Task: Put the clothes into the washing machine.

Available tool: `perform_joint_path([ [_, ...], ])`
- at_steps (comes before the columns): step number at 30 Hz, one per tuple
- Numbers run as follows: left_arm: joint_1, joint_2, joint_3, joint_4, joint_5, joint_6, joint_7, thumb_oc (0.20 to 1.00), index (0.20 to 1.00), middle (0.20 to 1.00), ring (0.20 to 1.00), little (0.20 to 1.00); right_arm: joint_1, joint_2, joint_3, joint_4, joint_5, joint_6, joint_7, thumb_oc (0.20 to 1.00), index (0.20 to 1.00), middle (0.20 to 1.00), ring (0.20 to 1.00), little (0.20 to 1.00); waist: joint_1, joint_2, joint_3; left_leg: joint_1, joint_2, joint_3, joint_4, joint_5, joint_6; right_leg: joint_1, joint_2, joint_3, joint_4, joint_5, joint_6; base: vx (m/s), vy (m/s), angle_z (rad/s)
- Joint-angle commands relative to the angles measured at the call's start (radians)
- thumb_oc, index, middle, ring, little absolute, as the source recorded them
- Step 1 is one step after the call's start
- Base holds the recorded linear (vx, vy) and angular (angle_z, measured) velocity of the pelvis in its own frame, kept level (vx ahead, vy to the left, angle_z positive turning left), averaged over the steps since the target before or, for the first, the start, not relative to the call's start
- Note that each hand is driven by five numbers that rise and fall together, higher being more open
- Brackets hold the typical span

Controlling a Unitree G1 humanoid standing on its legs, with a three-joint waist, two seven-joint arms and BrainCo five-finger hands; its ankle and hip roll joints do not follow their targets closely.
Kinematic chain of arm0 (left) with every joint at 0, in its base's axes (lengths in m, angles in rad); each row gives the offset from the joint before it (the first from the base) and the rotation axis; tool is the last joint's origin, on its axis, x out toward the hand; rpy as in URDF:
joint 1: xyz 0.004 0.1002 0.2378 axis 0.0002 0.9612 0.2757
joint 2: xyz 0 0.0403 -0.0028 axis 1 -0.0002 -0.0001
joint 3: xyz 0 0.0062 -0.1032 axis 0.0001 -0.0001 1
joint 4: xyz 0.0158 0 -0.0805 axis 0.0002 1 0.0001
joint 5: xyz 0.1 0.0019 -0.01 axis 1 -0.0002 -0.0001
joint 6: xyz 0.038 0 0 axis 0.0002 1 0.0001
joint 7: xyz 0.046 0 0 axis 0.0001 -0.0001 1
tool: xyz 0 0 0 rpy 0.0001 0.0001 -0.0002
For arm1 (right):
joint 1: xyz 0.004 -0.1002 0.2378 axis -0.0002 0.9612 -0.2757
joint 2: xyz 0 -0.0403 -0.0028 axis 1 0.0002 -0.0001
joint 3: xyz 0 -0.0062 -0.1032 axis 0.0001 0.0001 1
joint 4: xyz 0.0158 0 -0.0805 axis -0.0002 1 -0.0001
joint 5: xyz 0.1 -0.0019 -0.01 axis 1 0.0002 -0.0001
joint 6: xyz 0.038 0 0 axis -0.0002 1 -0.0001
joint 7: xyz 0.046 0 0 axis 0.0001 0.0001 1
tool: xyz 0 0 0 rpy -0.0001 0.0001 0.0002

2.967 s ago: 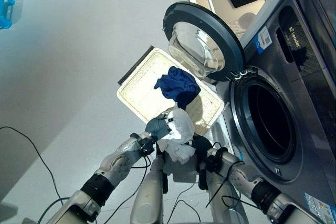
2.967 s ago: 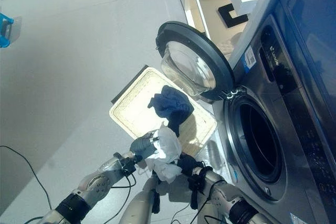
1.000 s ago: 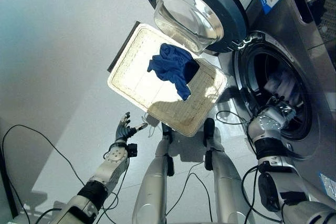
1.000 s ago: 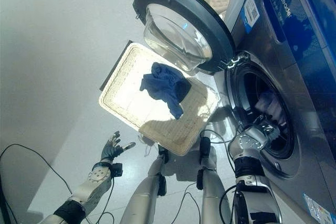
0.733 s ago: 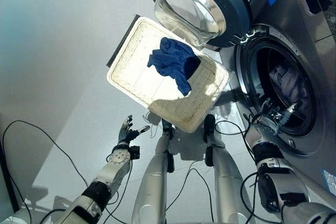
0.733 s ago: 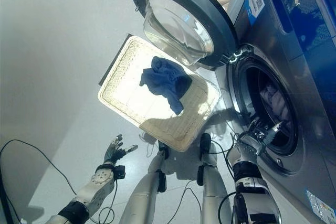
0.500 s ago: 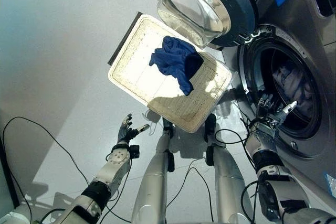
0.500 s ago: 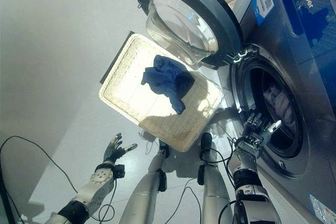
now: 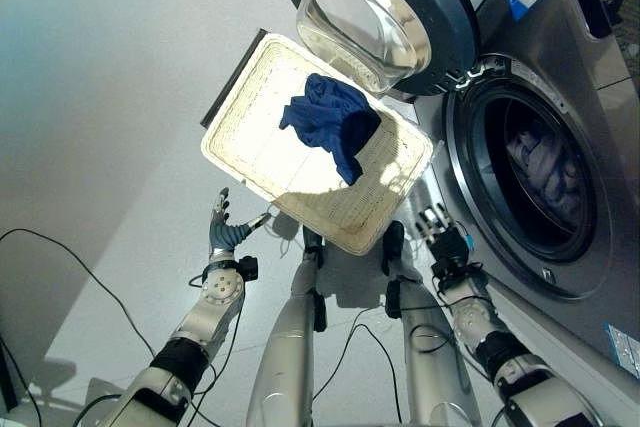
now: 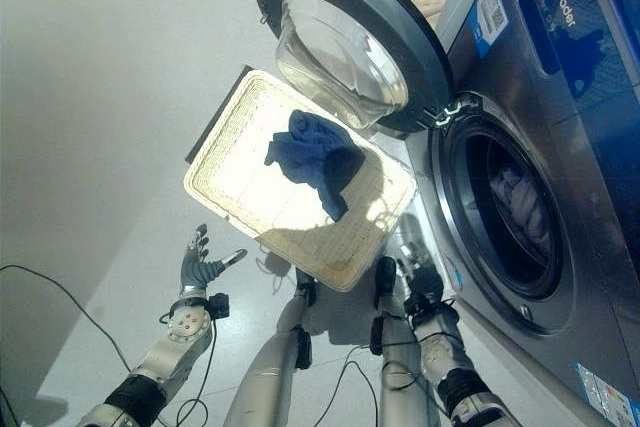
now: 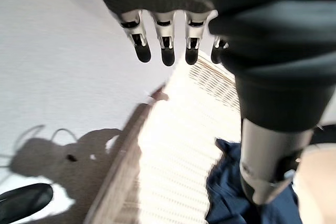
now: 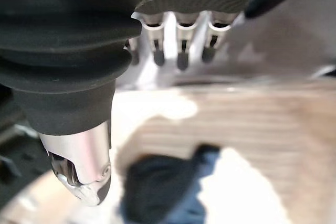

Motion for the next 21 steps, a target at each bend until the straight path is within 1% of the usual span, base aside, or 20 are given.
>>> perform_joint_path([
  [1,-0.065,0.038,0.051,0.006,0.081,0.000,0.063,1.000,1.000,1.000,1.000,1.000,0.047,-0.015,0.070,-0.105,-0.130,0.051,0.024,1.000,1.000,1.000,1.000,1.000,-0.005,-0.087,-0.014,0.023,-0.069,0.056,0.095,-0.123,-0.007,0.096,0.042,-0.017,-0.200,0.094,0.065,0.00,0.146,-0.04],
  [2,-0.065,0.038,0.051,0.006,0.081,0.000,0.063,1.000,1.000,1.000,1.000,1.000,0.047,-0.015,0.070,-0.105,-0.130,0.051,0.024,1.000,1.000,1.000,1.000,1.000,-0.005,-0.087,-0.014,0.023,-0.069,0.056,0.095,-0.123,-0.007,0.096,0.042,-0.017,-0.200,0.094,0.065,-0.01,0.196,-0.19],
  [3,-0.117,0.052,0.052,0.021,0.112,0.028,0.096,1.000,1.000,1.000,1.000,1.000,0.053,-0.022,0.113,-0.128,-0.181,0.071,0.017,1.000,1.000,1.000,1.000,1.000,-0.015,-0.104,-0.014,0.017,-0.071,0.069,0.110,-0.131,-0.006,0.092,0.041,-0.012,-0.200,0.095,0.066,-0.01,0.109,-0.20],
  [4,-0.122,0.053,0.052,0.023,0.117,0.031,0.099,1.000,1.000,1.000,1.000,1.000,0.053,-0.023,0.116,-0.130,-0.184,0.072,0.016,1.000,1.000,1.000,1.000,1.000,-0.016,-0.106,-0.014,0.016,-0.071,0.070,0.112,-0.132,-0.006,0.091,0.041,-0.011,-0.200,0.095,0.066,-0.02,0.151,-0.19],
  [5,-0.153,0.059,0.046,0.033,0.143,0.052,0.120,1.000,1.000,1.000,1.000,1.000,0.055,-0.027,0.135,-0.140,-0.193,0.079,0.007,1.000,1.000,1.000,1.000,1.000,-0.021,-0.114,-0.014,0.011,-0.073,0.075,0.121,-0.136,-0.005,0.087,0.040,-0.010,-0.200,0.097,0.066,-0.01,0.054,-0.04],
  [6,-0.158,0.060,0.045,0.034,0.144,0.054,0.124,1.000,1.000,1.000,1.000,1.000,0.055,-0.028,0.137,-0.141,-0.193,0.081,0.007,1.000,1.000,1.000,1.000,1.000,-0.022,-0.115,-0.014,0.009,-0.073,0.076,0.122,-0.137,-0.005,0.086,0.040,-0.009,-0.200,0.097,0.066,-0.01,0.107,-0.04],
  [7,-0.205,0.072,0.031,0.051,0.181,0.085,0.152,1.000,1.000,1.000,1.000,1.000,0.056,-0.035,0.156,-0.148,-0.196,0.093,0.004,1.000,1.000,1.000,1.000,1.000,-0.030,-0.130,-0.014,-0.005,-0.076,0.088,0.146,-0.147,-0.004,0.076,0.036,-0.006,-0.198,0.101,0.067,-0.01,0.089,-0.09],
  [8,-0.226,0.075,0.027,0.059,0.202,0.105,0.166,1.000,1.000,1.000,1.000,1.000,0.058,-0.038,0.163,-0.152,-0.192,0.095,-0.001,1.000,1.000,1.000,1.000,1.000,-0.034,-0.137,-0.014,-0.010,-0.076,0.093,0.154,-0.151,-0.003,0.071,0.035,-0.004,-0.197,0.102,0.068,-0.01,0.136,-0.14],
  [9,-0.289,0.083,0.008,0.094,0.225,0.148,0.193,1.000,1.000,1.000,1.000,1.000,0.053,-0.039,0.178,-0.160,-0.179,0.099,-0.018,1.000,1.000,1.000,1.000,1.000,-0.046,-0.152,-0.014,-0.025,-0.078,0.108,0.175,-0.162,-0.002,0.059,0.033,0.002,-0.197,0.107,0.071,-0.01,0.089,-0.12],
  [10,-0.304,0.084,0.005,0.106,0.233,0.158,0.197,1.000,1.000,1.000,1.000,1.000,0.054,-0.040,0.182,-0.161,-0.176,0.098,-0.020,1.000,1.000,1.000,1.000,1.000,-0.050,-0.157,-0.014,-0.031,-0.078,0.113,0.183,-0.165,-0.001,0.054,0.032,0.005,-0.197,0.109,0.072,-0.01,0.097,-0.13],
  [11,-0.343,0.089,-0.004,0.134,0.264,0.199,0.222,1.000,1.000,1.000,1.000,1.000,0.057,-0.041,0.187,-0.163,-0.162,0.093,-0.027,1.000,1.000,1.000,1.000,1.000,-0.061,-0.169,-0.014,-0.044,-0.079,0.124,0.202,-0.175,0.001,0.043,0.031,0.010,-0.197,0.116,0.074,0.00,0.067,-0.13],
  [13,-0.405,0.095,-0.021,0.179,0.270,0.237,0.230,1.000,1.000,1.000,1.000,1.000,0.065,-0.043,0.199,-0.177,-0.149,0.097,-0.034,1.000,1.000,1.000,1.000,1.000,-0.081,-0.186,-0.014,-0.062,-0.075,0.142,0.221,-0.187,0.004,0.024,0.031,0.021,-0.196,0.126,0.079,0.00,0.071,-0.16],
  [14,-0.413,0.095,-0.024,0.185,0.273,0.245,0.232,1.000,1.000,1.000,1.000,1.000,0.067,-0.044,0.201,-0.178,-0.147,0.096,-0.035,1.000,1.000,1.000,1.000,1.000,-0.084,-0.188,-0.014,-0.064,-0.075,0.144,0.224,-0.189,0.004,0.021,0.031,0.023,-0.196,0.127,0.079,0.01,0.086,-0.22],
  [15,-0.463,0.105,-0.038,0.225,0.276,0.287,0.239,1.000,1.000,1.000,1.000,1.000,0.077,-0.049,0.207,-0.183,-0.151,0.095,-0.029,1.000,1.000,1.000,1.000,1.000,-0.106,-0.201,-0.014,-0.080,-0.075,0.157,0.245,-0.200,0.007,0.002,0.034,0.040,-0.194,0.135,0.081,0.02,0.071,-0.21],
  [16,-0.473,0.106,-0.040,0.235,0.275,0.297,0.238,1.000,1.000,1.000,1.000,1.000,0.079,-0.049,0.210,-0.186,-0.154,0.095,-0.030,1.000,1.000,1.000,1.000,1.000,-0.111,-0.204,-0.014,-0.084,-0.075,0.160,0.249,-0.202,0.008,-0.003,0.035,0.045,-0.193,0.137,0.081,0.02,0.100,-0.23],
  [17,-0.501,0.114,-0.045,0.263,0.270,0.322,0.242,1.000,1.000,1.000,1.000,1.000,0.089,-0.057,0.215,-0.190,-0.153,0.091,-0.023,1.000,1.000,1.000,1.000,1.000,-0.127,-0.211,-0.014,-0.095,-0.074,0.169,0.261,-0.209,0.011,-0.014,0.038,0.057,-0.192,0.140,0.082,0.01,0.059,-0.17],
  [19,-0.516,0.115,-0.049,0.282,0.268,0.332,0.252,1.000,1.000,1.000,1.000,1.000,0.092,-0.058,0.219,-0.194,-0.153,0.088,-0.021,1.000,1.000,1.000,1.000,1.000,-0.136,-0.217,-0.014,-0.103,-0.073,0.176,0.270,-0.213,0.012,-0.023,0.038,0.064,-0.191,0.144,0.084,0.02,0.067,-0.21],
  [20,-0.566,0.121,-0.054,0.353,0.250,0.366,0.266,1.000,1.000,1.000,1.000,1.000,0.108,-0.064,0.236,-0.205,-0.157,0.078,-0.007,1.000,1.000,1.000,1.000,1.000,-0.166,-0.233,-0.014,-0.128,-0.071,0.196,0.298,-0.229,0.014,-0.050,0.039,0.084,-0.194,0.155,0.086,0.02,0.071,-0.17],
  [21,-0.566,0.121,-0.054,0.353,0.250,0.366,0.266,1.000,1.000,1.000,1.000,1.000,0.108,-0.064,0.236,-0.205,-0.157,0.078,-0.007,1.000,1.000,1.000,1.000,1.000,-0.166,-0.233,-0.014,-0.128,-0.071,0.196,0.298,-0.229,0.014,-0.050,0.039,0.084,-0.194,0.155,0.086,0.11,0.132,-0.23],
])
